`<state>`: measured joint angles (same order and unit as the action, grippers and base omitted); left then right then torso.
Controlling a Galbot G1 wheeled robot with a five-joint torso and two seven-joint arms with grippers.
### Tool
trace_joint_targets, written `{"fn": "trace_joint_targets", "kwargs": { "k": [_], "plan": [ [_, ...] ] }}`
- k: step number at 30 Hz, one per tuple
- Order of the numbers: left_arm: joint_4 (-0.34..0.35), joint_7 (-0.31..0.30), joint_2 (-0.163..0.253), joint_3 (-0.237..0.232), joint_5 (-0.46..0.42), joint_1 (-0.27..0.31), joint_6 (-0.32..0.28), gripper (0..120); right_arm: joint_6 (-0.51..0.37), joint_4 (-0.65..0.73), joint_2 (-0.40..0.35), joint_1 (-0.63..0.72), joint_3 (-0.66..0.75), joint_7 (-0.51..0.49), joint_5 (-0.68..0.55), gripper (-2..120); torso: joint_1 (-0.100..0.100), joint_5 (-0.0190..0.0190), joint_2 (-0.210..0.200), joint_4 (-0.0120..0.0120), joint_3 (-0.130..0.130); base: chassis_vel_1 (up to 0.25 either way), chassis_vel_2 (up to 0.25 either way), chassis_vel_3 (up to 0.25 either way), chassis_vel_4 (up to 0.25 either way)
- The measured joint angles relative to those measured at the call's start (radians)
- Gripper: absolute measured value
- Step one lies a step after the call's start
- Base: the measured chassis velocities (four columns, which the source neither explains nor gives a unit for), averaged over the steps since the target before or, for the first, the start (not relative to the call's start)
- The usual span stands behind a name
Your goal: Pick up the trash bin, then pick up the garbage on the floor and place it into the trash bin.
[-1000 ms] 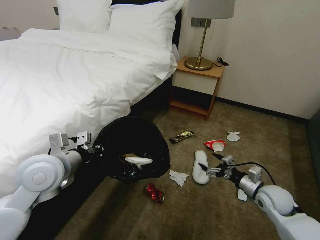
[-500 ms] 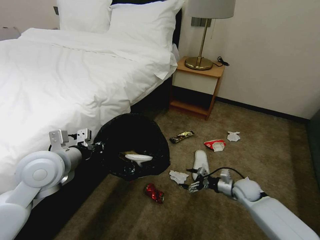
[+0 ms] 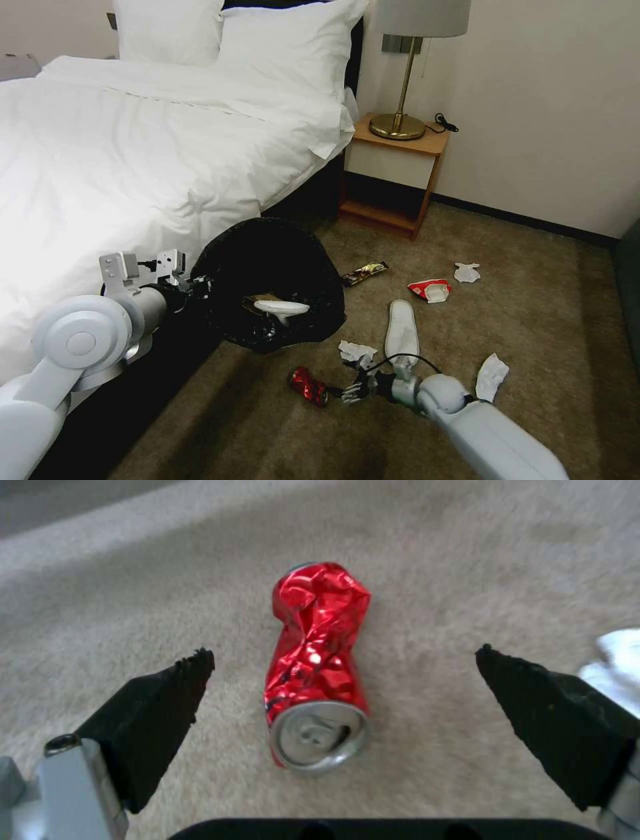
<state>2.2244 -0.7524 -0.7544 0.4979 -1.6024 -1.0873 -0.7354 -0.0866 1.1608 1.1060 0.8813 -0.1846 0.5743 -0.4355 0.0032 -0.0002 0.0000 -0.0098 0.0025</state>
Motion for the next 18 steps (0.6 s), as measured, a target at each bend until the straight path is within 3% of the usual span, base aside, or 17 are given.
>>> {"fn": "trace_joint_targets", "kwargs": {
  "k": [6, 18],
  "plan": [
    [0.012, 0.004, -0.021, -0.001, 0.014, -0.011, 0.0, 0, -0.053, -0.038, 0.076, -0.003, -0.069, -0.175, -0.037, 100, 0.0, 0.0001, 0.0, 0.0, 0.0, 0.0, 0.0, 0.0, 0.0],
    [0.019, 0.011, -0.045, -0.003, 0.023, -0.015, 0.0, 0, -0.129, -0.026, 0.087, -0.014, -0.107, -0.284, -0.069, 100, 0.0, 0.0001, 0.0, -0.0002, 0.0, 0.0, 0.0, 0.0, 0.0]
  ]
}}
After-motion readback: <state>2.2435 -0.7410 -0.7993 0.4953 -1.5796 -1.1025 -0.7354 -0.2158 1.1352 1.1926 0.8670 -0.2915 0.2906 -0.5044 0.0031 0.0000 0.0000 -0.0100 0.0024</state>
